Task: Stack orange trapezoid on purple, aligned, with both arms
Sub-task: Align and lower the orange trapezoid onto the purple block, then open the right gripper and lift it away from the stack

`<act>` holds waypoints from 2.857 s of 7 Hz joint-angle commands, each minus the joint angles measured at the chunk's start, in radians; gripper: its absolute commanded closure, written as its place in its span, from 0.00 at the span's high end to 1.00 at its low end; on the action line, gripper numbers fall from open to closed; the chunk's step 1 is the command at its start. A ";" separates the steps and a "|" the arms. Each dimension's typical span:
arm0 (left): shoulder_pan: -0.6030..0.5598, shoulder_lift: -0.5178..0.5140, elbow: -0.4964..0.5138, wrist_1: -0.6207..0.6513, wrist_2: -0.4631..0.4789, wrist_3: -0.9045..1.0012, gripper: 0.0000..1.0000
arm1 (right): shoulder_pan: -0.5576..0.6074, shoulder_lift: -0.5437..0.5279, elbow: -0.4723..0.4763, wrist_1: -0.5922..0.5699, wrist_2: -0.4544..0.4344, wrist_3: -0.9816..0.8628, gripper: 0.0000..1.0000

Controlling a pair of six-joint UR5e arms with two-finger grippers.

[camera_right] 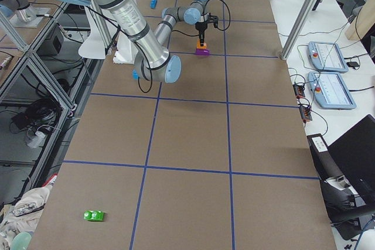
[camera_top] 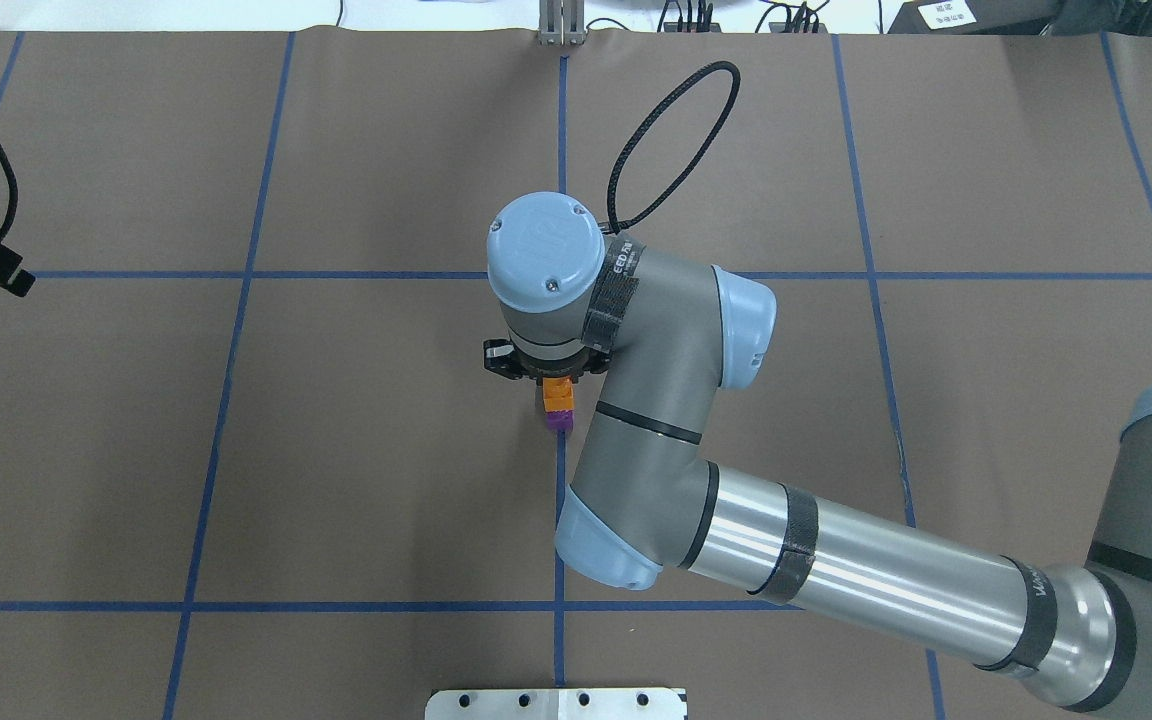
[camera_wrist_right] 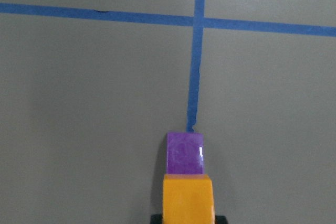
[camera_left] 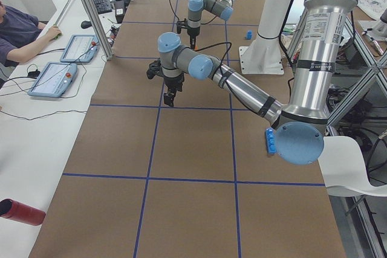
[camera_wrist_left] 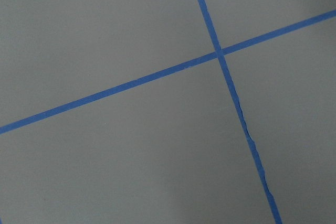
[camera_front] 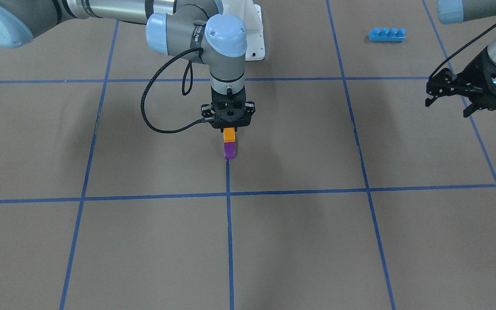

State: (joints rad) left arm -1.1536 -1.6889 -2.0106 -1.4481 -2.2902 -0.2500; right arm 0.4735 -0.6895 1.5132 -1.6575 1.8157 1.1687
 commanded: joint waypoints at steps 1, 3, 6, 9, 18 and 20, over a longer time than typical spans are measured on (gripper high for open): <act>0.000 0.000 0.001 0.000 0.000 0.000 1.00 | -0.007 -0.002 -0.002 0.001 -0.001 0.000 0.00; 0.000 0.000 0.001 0.000 0.000 0.001 1.00 | -0.013 -0.005 -0.002 0.001 -0.001 -0.001 0.00; 0.000 0.000 0.000 0.000 0.000 0.000 1.00 | -0.015 -0.007 -0.030 0.015 -0.012 -0.003 0.00; 0.000 0.000 0.000 0.000 0.000 0.000 1.00 | -0.016 -0.007 -0.074 0.097 -0.013 -0.006 0.00; -0.006 0.005 -0.005 -0.002 0.005 0.003 1.00 | 0.130 -0.008 0.090 -0.116 0.056 -0.087 1.00; -0.046 0.041 -0.002 -0.003 0.015 0.017 1.00 | 0.276 -0.059 0.211 -0.269 0.153 -0.296 1.00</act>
State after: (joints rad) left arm -1.1713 -1.6657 -2.0148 -1.4505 -2.2806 -0.2395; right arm 0.6598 -0.7110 1.6585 -1.8539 1.9055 0.9854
